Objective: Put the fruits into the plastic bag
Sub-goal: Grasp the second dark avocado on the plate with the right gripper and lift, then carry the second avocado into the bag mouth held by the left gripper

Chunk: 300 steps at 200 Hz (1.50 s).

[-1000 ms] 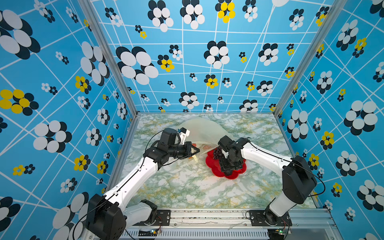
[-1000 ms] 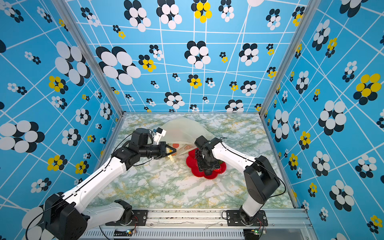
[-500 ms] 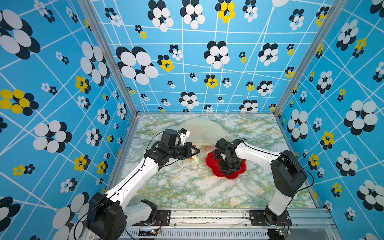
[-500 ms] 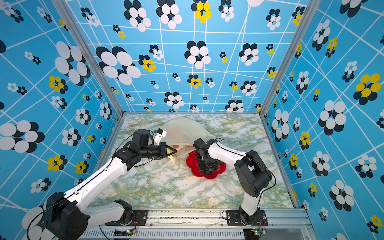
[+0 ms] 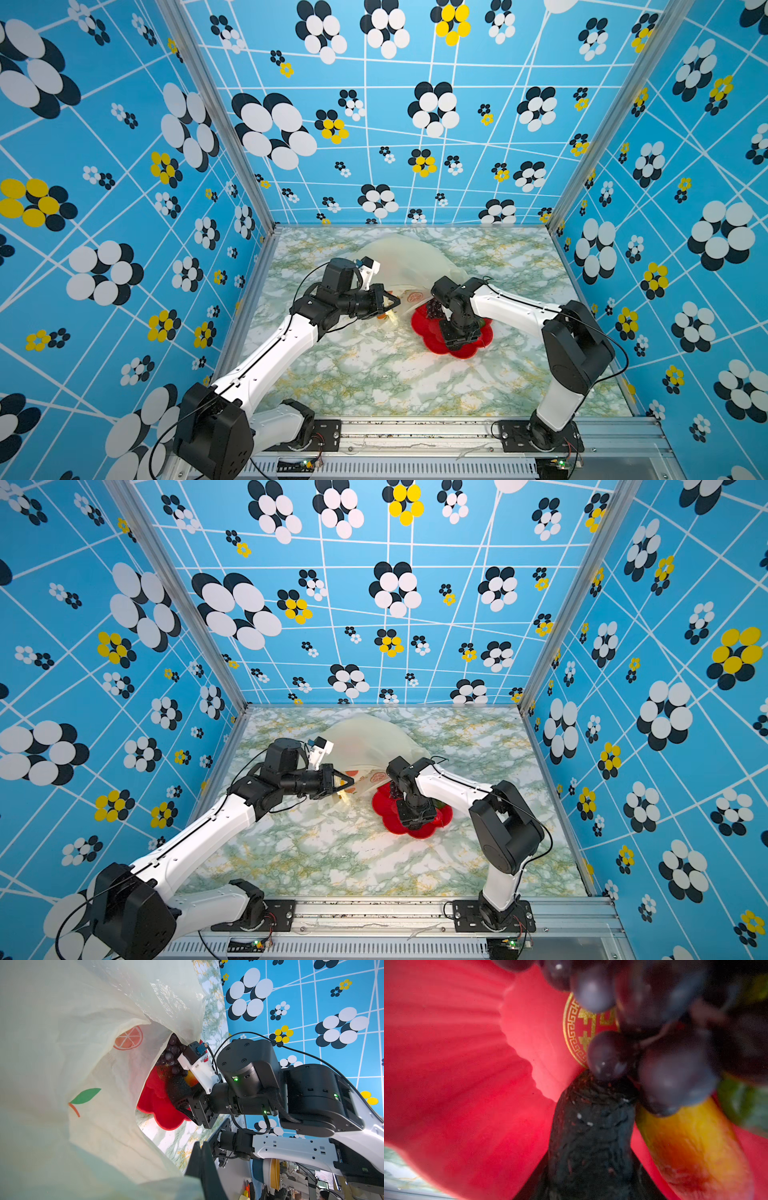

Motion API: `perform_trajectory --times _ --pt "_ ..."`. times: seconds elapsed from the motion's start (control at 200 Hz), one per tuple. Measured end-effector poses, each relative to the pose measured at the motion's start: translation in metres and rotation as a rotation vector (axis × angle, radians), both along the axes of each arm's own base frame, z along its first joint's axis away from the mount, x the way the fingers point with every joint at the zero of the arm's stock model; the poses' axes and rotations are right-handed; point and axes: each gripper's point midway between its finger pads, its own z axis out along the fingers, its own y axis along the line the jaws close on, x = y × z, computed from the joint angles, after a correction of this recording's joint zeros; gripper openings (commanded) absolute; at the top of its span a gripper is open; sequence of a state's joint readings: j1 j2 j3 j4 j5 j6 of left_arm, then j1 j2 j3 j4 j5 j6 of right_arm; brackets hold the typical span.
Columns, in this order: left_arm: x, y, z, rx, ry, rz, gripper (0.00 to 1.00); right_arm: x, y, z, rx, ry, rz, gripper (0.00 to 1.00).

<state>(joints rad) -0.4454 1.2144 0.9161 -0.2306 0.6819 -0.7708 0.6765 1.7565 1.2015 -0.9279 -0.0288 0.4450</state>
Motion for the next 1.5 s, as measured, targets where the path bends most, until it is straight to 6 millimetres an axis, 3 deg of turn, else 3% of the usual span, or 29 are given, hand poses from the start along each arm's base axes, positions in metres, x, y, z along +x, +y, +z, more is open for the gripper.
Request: perform_trajectory --times 0.105,0.32,0.5,0.695,0.825,1.025,1.305,1.425,1.5 --pt "0.000 0.000 0.000 -0.001 0.000 -0.002 0.00 0.002 0.003 0.014 0.033 -0.026 0.000 0.41" --pt "0.001 -0.001 0.002 -0.007 -0.009 -0.003 0.00 0.007 0.025 0.063 0.198 -0.102 0.002 0.41" --pt "0.001 -0.003 0.002 -0.013 -0.007 -0.009 0.00 0.008 0.061 0.101 0.409 -0.101 0.000 0.41" --pt "0.001 -0.004 0.003 -0.018 -0.009 -0.015 0.00 0.022 0.108 0.129 0.611 -0.069 0.020 0.42" --pt "-0.001 -0.006 0.001 -0.020 -0.004 -0.026 0.00 0.032 0.138 0.125 0.707 0.005 0.021 0.42" --pt "0.001 -0.007 -0.011 0.006 0.028 -0.022 0.00 0.038 0.171 0.100 0.804 0.179 -0.029 0.41" --pt "0.019 -0.003 -0.013 0.036 -0.023 0.044 0.00 0.063 0.172 0.094 0.812 0.193 -0.109 0.43" --pt "0.001 -0.018 -0.009 0.002 -0.006 -0.044 0.00 0.102 0.166 0.090 0.826 0.095 -0.193 0.46" --pt "-0.005 -0.022 -0.008 -0.011 0.000 -0.073 0.00 0.122 0.158 0.087 0.821 0.043 -0.245 0.56"
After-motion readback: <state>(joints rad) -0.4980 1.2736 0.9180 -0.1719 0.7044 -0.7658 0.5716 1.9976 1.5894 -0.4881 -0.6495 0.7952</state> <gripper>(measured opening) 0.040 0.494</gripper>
